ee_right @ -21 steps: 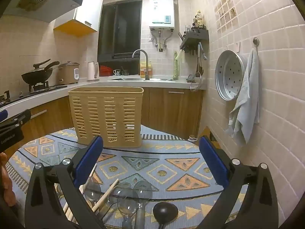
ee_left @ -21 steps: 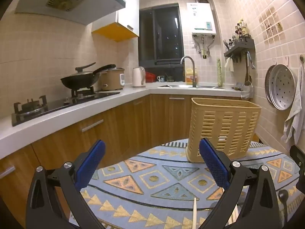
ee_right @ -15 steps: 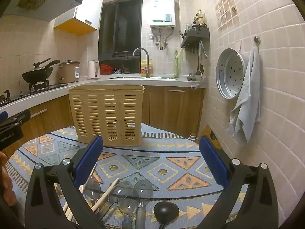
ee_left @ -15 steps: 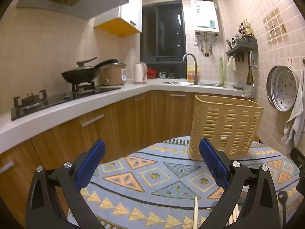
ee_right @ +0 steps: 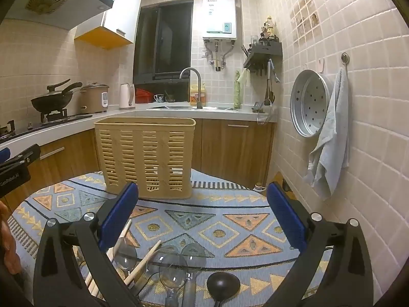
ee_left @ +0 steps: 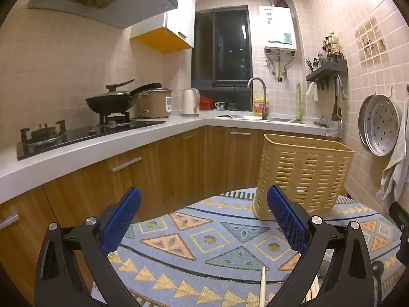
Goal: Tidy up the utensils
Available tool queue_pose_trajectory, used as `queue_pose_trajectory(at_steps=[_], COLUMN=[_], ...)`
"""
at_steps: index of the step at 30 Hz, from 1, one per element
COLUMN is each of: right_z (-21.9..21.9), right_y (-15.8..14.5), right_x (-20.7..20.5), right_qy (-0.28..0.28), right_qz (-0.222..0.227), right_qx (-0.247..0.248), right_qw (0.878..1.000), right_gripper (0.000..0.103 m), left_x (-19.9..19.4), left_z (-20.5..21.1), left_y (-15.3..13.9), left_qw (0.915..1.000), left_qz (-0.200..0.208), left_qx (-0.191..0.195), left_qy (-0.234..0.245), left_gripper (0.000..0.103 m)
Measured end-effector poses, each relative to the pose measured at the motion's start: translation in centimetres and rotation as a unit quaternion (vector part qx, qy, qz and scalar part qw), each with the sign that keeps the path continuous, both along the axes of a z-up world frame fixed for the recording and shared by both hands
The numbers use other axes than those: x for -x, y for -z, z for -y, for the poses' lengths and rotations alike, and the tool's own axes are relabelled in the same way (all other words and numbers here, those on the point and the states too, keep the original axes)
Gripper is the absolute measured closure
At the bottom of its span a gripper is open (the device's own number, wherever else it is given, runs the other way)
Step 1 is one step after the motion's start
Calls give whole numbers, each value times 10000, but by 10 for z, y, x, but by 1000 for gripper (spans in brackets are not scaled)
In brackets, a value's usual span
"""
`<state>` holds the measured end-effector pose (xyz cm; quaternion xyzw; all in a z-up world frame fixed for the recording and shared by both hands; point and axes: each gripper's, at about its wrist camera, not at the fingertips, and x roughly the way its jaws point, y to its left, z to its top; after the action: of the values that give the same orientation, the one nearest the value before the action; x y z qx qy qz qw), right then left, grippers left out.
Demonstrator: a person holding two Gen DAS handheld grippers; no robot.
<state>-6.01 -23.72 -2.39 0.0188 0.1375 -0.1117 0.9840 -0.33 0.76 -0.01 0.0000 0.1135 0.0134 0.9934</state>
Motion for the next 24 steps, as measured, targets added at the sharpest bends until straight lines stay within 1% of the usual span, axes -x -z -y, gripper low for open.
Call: queue_pose_trajectory(at_steps=[18,24], right_z=[-2,-2], right_y=[0,0], right_x=[1,1], right_qy=[-24,-30], right_qz=[1,-10], right_qx=[-1,-12], right_qw=[10000,10000], right_gripper=[7,7], left_x=[-1,-2], left_z=[0,0], left_y=[1,2], left_qw=[10000,9999], left_qz=[17,-75], left_qx=[5,52], left_qy=[51,133], left_gripper=[7,7])
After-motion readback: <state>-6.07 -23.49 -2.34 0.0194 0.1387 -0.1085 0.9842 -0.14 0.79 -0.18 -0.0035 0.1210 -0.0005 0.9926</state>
